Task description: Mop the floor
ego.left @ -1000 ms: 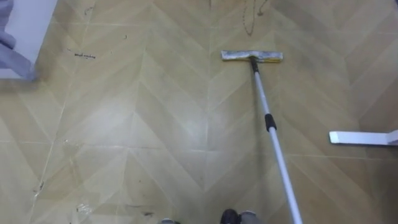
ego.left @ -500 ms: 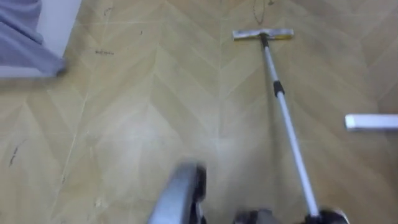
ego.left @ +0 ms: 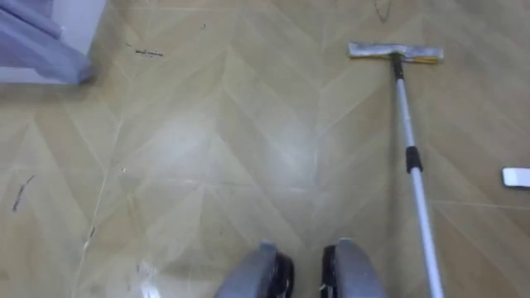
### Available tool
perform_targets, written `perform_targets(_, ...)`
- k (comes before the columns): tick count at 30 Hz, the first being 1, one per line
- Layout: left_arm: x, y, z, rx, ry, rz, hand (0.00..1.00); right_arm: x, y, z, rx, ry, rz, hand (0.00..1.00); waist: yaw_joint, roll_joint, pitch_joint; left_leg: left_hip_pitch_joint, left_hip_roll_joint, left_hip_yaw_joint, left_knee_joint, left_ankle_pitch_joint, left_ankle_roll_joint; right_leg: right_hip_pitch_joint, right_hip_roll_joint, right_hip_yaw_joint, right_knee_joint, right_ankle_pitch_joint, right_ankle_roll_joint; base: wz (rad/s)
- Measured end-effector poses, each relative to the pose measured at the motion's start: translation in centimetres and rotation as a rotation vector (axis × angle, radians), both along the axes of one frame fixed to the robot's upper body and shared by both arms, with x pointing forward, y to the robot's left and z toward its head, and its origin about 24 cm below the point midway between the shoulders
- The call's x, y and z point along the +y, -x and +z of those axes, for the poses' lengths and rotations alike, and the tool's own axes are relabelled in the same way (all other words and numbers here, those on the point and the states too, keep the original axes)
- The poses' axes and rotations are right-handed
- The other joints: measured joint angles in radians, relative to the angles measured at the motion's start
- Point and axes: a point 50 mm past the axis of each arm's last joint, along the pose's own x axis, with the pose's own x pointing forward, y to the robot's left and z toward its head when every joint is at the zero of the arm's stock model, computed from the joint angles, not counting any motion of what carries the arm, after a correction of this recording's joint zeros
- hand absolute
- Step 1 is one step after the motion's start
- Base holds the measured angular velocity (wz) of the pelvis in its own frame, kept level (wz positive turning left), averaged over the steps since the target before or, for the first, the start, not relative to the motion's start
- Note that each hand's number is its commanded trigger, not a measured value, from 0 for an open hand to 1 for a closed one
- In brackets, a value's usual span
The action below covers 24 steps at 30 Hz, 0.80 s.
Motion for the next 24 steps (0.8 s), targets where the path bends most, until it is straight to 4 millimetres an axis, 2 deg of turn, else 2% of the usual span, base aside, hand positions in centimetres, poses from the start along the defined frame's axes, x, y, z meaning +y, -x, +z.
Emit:
perform_targets(1,-0.3,0.5,-0.2,0.017,0.006,0.003,0.0,0.1,-0.1,0.0,0.01,0.004,-0.003,1.0,0.001,0.0,0.0,0.036,-0.003,-0.001,0.01,-0.037,0.006,0.007,0.007,-0.011,-0.079,0.043,-0.018,0.05)
perform_targets(2,-0.6,1.1,-0.4,0.036,0.014,0.01,0.0,-0.1,-0.5,0.1,0.01,0.019,-0.008,1.0,0.002,-0.001,-0.0004,0.071,-0.008,-0.003,0.019,-0.072,0.008,0.028,0.006,-0.017,-0.083,0.073,-0.037,0.05)
perform_targets(3,-0.6,1.4,-0.4,0.046,0.016,0.012,0.0,-0.3,-1.0,0.1,0.002,0.029,-0.003,1.0,0.007,-0.003,0.0,0.088,-0.009,-0.005,0.024,-0.091,0.004,0.04,0.004,-0.022,-0.075,0.074,-0.043,0.0)
perform_targets(4,-0.5,1.9,-0.5,0.067,0.014,0.019,0.0,-0.7,-2.9,0.4,-0.025,0.051,0.014,1.0,0.016,-0.011,0.0009,0.103,-0.007,-0.003,0.05,-0.111,-0.029,0.06,-0.005,-0.033,-0.056,0.064,-0.055,-0.14)
perform_targets(5,-0.4,2.0,-0.5,0.077,0.008,0.028,0.0,-1.3,-5.3,0.8,-0.064,0.075,0.037,1.0,0.031,-0.023,0.0072,0.066,0.017,0.027,0.172,-0.07,-0.131,0.074,0.001,-0.033,-0.026,0.037,-0.064,-0.21)
perform_targets(6,-0.2,2.1,-0.5,0.08,0.002,0.028,0.0,-1.5,-6.7,1.2,-0.091,0.087,0.05,1.0,0.041,-0.031,0.0097,0.038,0.035,0.049,0.243,-0.021,-0.178,0.08,0.009,-0.026,-0.01,0.022,-0.065,-0.32)
perform_targets(7,-0.2,2.1,-0.4,0.076,-0.003,0.024,0.0,-2.0,-9.9,2.0,-0.159,0.112,0.085,1.0,0.065,-0.05,0.0152,-0.015,0.06,0.078,0.361,0.106,-0.198,0.096,0.018,-0.02,0.015,-0.003,-0.081,-0.41)
perform_targets(8,-0.1,2.3,-0.4,0.074,-0.012,0.026,0.0,-1.9,-13.3,2.9,-0.242,0.117,0.114,1.0,0.089,-0.079,0.0172,-0.064,0.075,0.097,0.45,0.238,-0.193,0.111,0.02,-0.014,0.035,-0.032,-0.098,-0.38)
perform_targets(9,-0.1,2.2,-0.4,0.067,-0.017,0.025,0.0,-1.6,-14.9,3.3,-0.291,0.112,0.124,1.0,0.098,-0.089,0.0199,-0.084,0.08,0.098,0.482,0.265,-0.188,0.122,0.023,-0.011,0.042,-0.048,-0.1,-0.23)
perform_targets(10,0.1,1.7,-0.2,0.043,-0.019,0.02,0.0,-1.7,-17.5,4.4,-0.385,0.114,0.132,1.0,0.112,-0.098,0.0243,-0.13,0.104,0.087,0.499,0.24,-0.163,0.146,0.035,-0.013,0.044,-0.072,-0.096,-0.16)
perform_targets(11,0.2,1.3,0.0,0.022,-0.022,0.015,0.0,-1.1,-19.9,5.3,-0.477,0.089,0.14,1.0,0.14,-0.117,0.0358,-0.167,0.146,0.084,0.446,0.201,-0.147,0.175,0.044,-0.01,0.038,-0.092,-0.095,-0.12)
perform_targets(12,0.2,1.3,0.0,0.016,-0.02,0.014,0.0,-0.8,-20.8,5.7,-0.513,0.077,0.14,1.0,0.149,-0.125,0.0396,-0.18,0.163,0.08,0.39,0.182,-0.146,0.193,0.044,-0.011,0.033,-0.104,-0.094,0.0)
perform_targets(13,0.1,1.5,0.0,0.01,-0.011,0.013,0.0,-0.5,-21.7,6.1,-0.562,0.05,0.117,1.0,0.152,-0.128,0.0393,-0.192,0.183,0.059,0.226,0.161,-0.153,0.236,0.042,-0.012,0.013,-0.13,-0.082,0.24)
perform_targets(14,0.0,1.9,0.0,0.006,-0.001,0.011,0.0,-0.4,-21.6,6.0,-0.572,0.024,0.088,1.0,0.152,-0.127,0.0386,-0.186,0.19,0.028,0.03,0.171,-0.164,0.284,0.035,-0.015,-0.01,-0.16,-0.066,0.29)
perform_targets(15,0.0,2.0,0.0,0.005,0.006,0.01,0.0,-0.4,-21.3,5.8,-0.566,0.013,0.078,1.0,0.151,-0.125,0.0378,-0.178,0.2,0.021,-0.06,0.182,-0.171,0.31,0.026,-0.019,-0.02,-0.177,-0.061,0.38)
perform_targets(16,0.0,2.4,-0.1,0.025,0.02,0.005,0.0,-0.7,-19.7,5.0,-0.534,0.003,0.06,1.0,0.138,-0.117,0.0322,-0.164,0.21,0.052,-0.082,0.224,-0.123,0.366,0.005,-0.029,-0.038,-0.211,-0.037,0.64)
perform_targets(17,0.0,2.2,-0.1,0.025,0.029,-0.002,0.0,-1.5,-17.1,4.1,-0.484,0.002,0.009,1.0,0.126,-0.115,0.0288,-0.138,0.179,0.069,-0.075,0.186,-0.07,0.396,-0.022,-0.024,-0.028,-0.223,-0.018,0.79)
perform_targets(18,0.0,1.7,0.0,0.017,0.028,-0.013,0.0,-1.9,-15.5,3.6,-0.451,0.004,-0.025,1.0,0.123,-0.114,0.0286,-0.122,0.158,0.073,-0.074,0.17,-0.058,0.402,-0.037,-0.021,-0.007,-0.215,-0.002,0.78)
perform_targets(19,-0.1,1.3,0.1,0.007,0.025,-0.029,0.0,-2.9,-12.1,2.8,-0.362,0.022,-0.067,1.0,0.121,-0.112,0.0258,-0.084,0.119,0.087,-0.071,0.139,-0.028,0.402,-0.061,0.006,0.058,-0.173,0.035,0.58)
perform_targets(20,-0.6,1.0,0.0,-0.002,0.033,-0.041,0.0,-4.1,-8.1,2.3,-0.25,0.066,-0.084,1.0,0.114,-0.081,0.0066,-0.057,0.089,0.082,-0.062,0.1,-0.007,0.388,-0.066,0.029,0.135,-0.093,0.052,0.47)
perform_targets(21,-0.8,0.8,0.0,-0.01,0.035,-0.049,0.0,-4.4,-6.2,2.1,-0.2,0.085,-0.086,1.0,0.112,-0.066,-0.0034,-0.046,0.08,0.077,-0.061,0.084,0.002,0.374,-0.064,0.04,0.171,-0.042,0.053,0.39)
perform_targets(22,-0.8,0.2,0.2,-0.035,0.032,-0.061,0.0,-4.4,-3.2,1.8,-0.124,0.105,-0.095,1.0,0.098,-0.041,-0.0138,-0.023,0.055,0.055,-0.071,0.067,0.01,0.339,-0.062,0.052,0.234,0.011,0.056,0.28)
perform_targets(23,-0.6,-0.6,0.5,-0.065,0.021,-0.058,0.0,-4.2,-1.1,1.6,-0.073,0.118,-0.106,1.0,0.082,-0.027,-0.0125,0.001,0.035,0.031,-0.09,0.06,0.013,0.279,-0.054,0.052,0.268,0.008,0.056,0.19)
perform_targets(24,-0.6,-0.9,0.6,-0.077,0.013,-0.058,0.0,-3.7,-0.4,1.4,-0.056,0.115,-0.111,1.0,0.076,-0.02,-0.0119,0.011,0.033,0.021,-0.099,0.059,0.012,0.244,-0.045,0.054,0.266,0.006,0.053,0.04)
